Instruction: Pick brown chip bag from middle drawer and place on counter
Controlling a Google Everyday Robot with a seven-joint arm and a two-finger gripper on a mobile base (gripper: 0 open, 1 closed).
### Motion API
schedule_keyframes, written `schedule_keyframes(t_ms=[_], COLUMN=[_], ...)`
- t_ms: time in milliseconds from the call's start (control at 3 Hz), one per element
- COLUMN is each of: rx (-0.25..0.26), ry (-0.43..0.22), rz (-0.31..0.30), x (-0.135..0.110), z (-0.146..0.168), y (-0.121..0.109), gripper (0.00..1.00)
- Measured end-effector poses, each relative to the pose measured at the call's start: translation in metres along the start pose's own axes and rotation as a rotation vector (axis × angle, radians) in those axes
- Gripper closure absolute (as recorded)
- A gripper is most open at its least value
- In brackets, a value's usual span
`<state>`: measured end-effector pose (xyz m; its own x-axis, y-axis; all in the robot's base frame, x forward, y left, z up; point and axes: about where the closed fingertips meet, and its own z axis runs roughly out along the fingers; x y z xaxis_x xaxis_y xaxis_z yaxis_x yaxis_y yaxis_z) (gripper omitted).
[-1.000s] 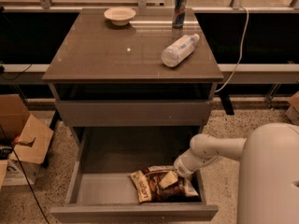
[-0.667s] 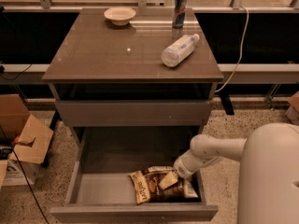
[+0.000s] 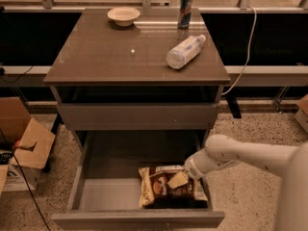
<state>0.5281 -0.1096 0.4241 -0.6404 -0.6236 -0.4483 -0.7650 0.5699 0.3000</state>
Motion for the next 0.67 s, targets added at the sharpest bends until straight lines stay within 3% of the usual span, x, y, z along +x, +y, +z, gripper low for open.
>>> schedule_keyframes(t_ms=[333,667], rx=[0.037,0.043], ry=[-0.219,-0.347], rz=[-0.15,-0.254], x=[-0.059,-0.083], z=[-0.115,-0.187], y=[0.025,0.045], gripper=[1.0,1.0])
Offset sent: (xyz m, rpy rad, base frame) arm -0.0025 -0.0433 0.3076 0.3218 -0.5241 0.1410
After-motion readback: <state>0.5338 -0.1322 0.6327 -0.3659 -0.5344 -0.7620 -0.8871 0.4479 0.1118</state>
